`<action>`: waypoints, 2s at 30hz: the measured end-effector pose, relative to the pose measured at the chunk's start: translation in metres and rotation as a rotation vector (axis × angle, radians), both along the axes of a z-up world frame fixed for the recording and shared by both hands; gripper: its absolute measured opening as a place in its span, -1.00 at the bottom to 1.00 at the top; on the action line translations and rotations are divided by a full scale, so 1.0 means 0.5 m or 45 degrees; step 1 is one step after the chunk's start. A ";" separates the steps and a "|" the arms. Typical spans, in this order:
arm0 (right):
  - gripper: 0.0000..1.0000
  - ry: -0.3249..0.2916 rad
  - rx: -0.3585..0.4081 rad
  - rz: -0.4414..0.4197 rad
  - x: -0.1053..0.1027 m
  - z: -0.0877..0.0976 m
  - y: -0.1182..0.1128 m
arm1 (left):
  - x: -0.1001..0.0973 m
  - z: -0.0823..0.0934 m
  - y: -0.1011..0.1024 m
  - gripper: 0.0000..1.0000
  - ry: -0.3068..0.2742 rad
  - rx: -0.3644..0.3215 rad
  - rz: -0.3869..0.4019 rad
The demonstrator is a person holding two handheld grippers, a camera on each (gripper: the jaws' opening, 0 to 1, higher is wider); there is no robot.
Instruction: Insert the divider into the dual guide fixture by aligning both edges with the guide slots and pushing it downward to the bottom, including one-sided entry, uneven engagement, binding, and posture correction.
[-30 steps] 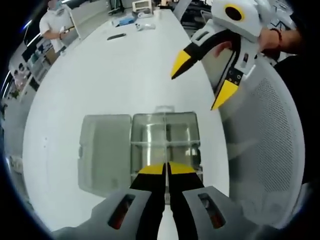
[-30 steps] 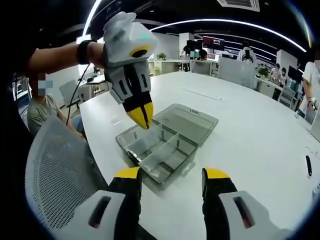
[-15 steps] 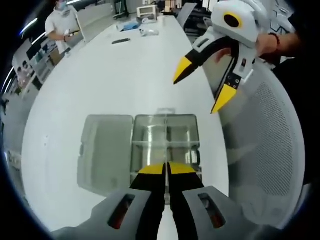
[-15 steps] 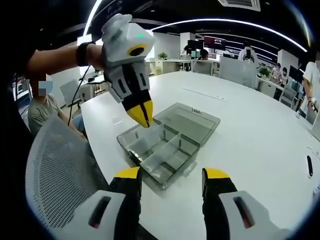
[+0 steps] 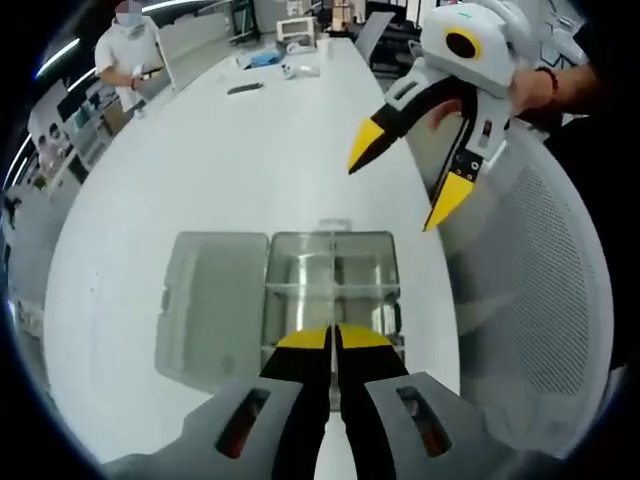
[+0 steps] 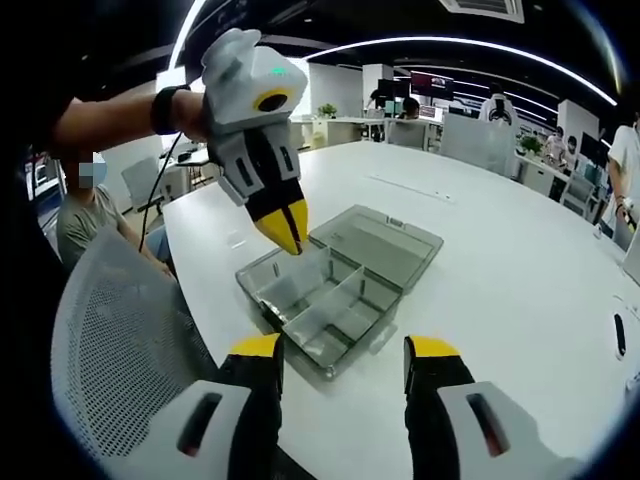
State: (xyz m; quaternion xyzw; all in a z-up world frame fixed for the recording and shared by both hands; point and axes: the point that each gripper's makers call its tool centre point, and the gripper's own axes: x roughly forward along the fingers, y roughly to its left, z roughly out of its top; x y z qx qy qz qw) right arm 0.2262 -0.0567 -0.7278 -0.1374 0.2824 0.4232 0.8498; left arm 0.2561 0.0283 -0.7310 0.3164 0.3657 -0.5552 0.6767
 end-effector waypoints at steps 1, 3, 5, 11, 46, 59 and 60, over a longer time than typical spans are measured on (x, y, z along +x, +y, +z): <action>-0.10 0.002 0.003 -0.001 0.000 0.000 0.000 | -0.001 0.000 0.000 -1.00 -0.003 -0.002 -0.003; -0.10 0.003 0.002 -0.003 0.001 -0.001 -0.002 | -0.001 0.000 -0.001 -1.00 -0.009 -0.006 -0.005; -0.10 0.002 -0.001 -0.004 0.001 -0.001 -0.003 | -0.001 0.000 -0.001 -1.00 -0.016 -0.014 -0.006; -0.10 0.006 0.000 0.001 -0.001 -0.002 0.000 | -0.001 0.001 0.001 -1.00 -0.025 -0.034 0.005; -0.10 0.010 0.006 0.005 -0.003 -0.004 0.004 | 0.000 0.005 -0.011 -1.00 -0.044 0.069 -0.053; -0.10 0.015 -0.002 0.009 -0.005 -0.009 0.004 | 0.001 -0.015 -0.018 -1.00 -0.037 0.086 -0.061; -0.10 0.015 0.000 0.009 -0.005 -0.009 0.004 | 0.001 -0.017 -0.019 -1.00 -0.034 0.090 -0.061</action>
